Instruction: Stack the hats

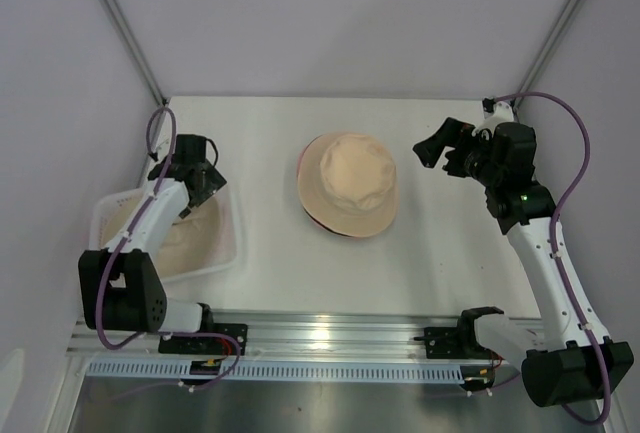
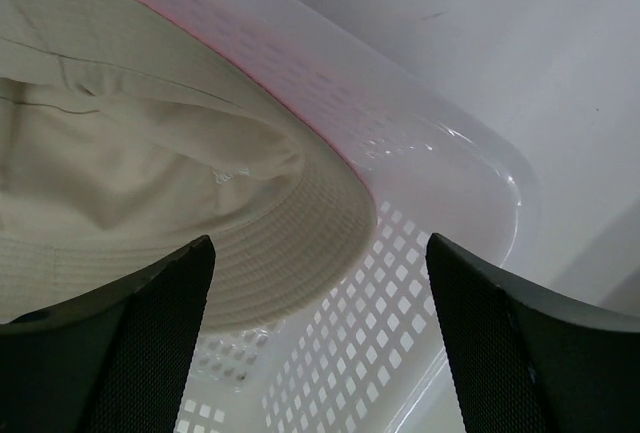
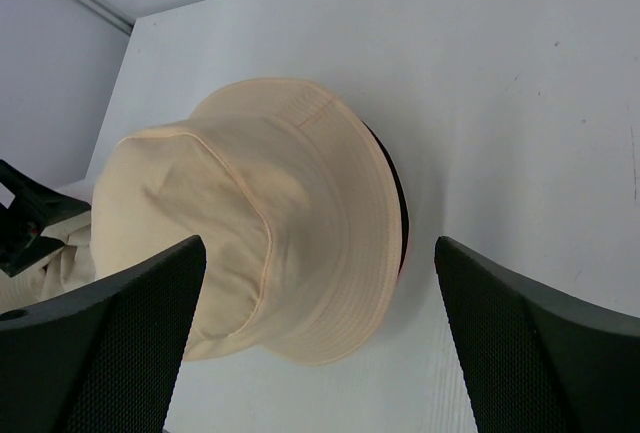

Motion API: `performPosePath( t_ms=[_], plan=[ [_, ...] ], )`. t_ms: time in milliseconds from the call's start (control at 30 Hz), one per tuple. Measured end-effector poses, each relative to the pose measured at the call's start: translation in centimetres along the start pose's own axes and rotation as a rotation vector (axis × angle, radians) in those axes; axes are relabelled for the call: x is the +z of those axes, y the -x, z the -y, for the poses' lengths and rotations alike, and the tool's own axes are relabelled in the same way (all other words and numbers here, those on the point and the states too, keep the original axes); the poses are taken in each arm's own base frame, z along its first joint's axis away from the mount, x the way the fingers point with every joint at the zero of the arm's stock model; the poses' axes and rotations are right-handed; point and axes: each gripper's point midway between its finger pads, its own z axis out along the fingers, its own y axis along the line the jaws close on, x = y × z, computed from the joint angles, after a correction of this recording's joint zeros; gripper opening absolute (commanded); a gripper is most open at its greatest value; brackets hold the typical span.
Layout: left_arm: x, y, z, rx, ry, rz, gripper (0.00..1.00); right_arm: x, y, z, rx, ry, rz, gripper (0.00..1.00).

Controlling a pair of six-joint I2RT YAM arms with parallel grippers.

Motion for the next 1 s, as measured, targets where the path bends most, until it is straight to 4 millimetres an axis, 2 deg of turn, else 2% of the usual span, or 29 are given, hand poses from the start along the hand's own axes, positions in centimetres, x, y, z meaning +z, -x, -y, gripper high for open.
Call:
performPosePath(
  t_ms=[67,133,367,400,433,467,567,600,667,700,733,800,867,933,1000],
  plan=[
    [0.3,-0.6,0.4,0.009,0.003,-0.014,0.87,0.0,0.0,0.1,-0.003,-0.004,0.001,0.99],
    [0.7,-1.0,0.7,0.013,0.005,-0.024,0.79,0.0,0.0,0.1,-0.004,-0.006,0.002,0.99],
    [3.3,-2.5,0.6,0.033,0.059,-0.072,0.73,0.0,0.1,0.3,-0.003,-0.011,0.004,1.0],
    [3.6,-2.6,0.5,0.035,0.068,-0.076,0.66,0.0,0.1,0.3,-0.003,-0.013,0.005,1.0],
    [3.9,-2.8,0.5,0.032,0.077,-0.08,0.63,0.0,0.2,0.4,-0.003,-0.016,0.006,1.0],
    [4.2,-3.0,0.3,0.032,0.087,-0.082,0.52,0.0,0.2,0.4,-0.002,-0.017,0.008,0.99],
    [4.6,-3.2,0.3,0.026,0.097,-0.086,0.3,0.0,0.2,0.4,-0.002,-0.018,0.009,0.99],
    [4.6,-3.1,0.4,0.021,0.094,-0.082,0.19,0.0,0.3,0.4,-0.002,-0.017,0.01,0.99],
    [4.6,-3.0,0.6,0.017,0.089,-0.076,0.06,0.0,0.4,0.4,-0.003,-0.017,0.012,1.0],
    [4.6,-3.0,0.6,0.018,0.088,-0.075,0.01,-0.1,0.4,0.3,-0.003,-0.016,0.014,1.0],
    [4.6,-3.0,0.6,0.022,0.09,-0.077,0.01,-0.1,0.5,0.3,-0.004,-0.015,0.015,0.99],
    [4.0,-2.8,0.6,0.03,0.078,-0.077,0.01,-0.1,0.7,0.1,-0.004,-0.01,0.018,0.99],
    [2.6,-2.2,0.8,0.035,0.036,-0.063,0.01,-0.2,0.8,-0.2,-0.002,0.004,0.018,0.99],
    [0.2,-1.1,1.4,0.044,-0.038,-0.033,0.01,-0.3,1.0,-0.7,-0.002,0.025,0.019,0.99],
    [-3.7,0.8,2.4,0.056,-0.158,0.03,0.01,-0.4,1.3,-1.3,-0.006,0.052,0.026,0.99]
  ],
)
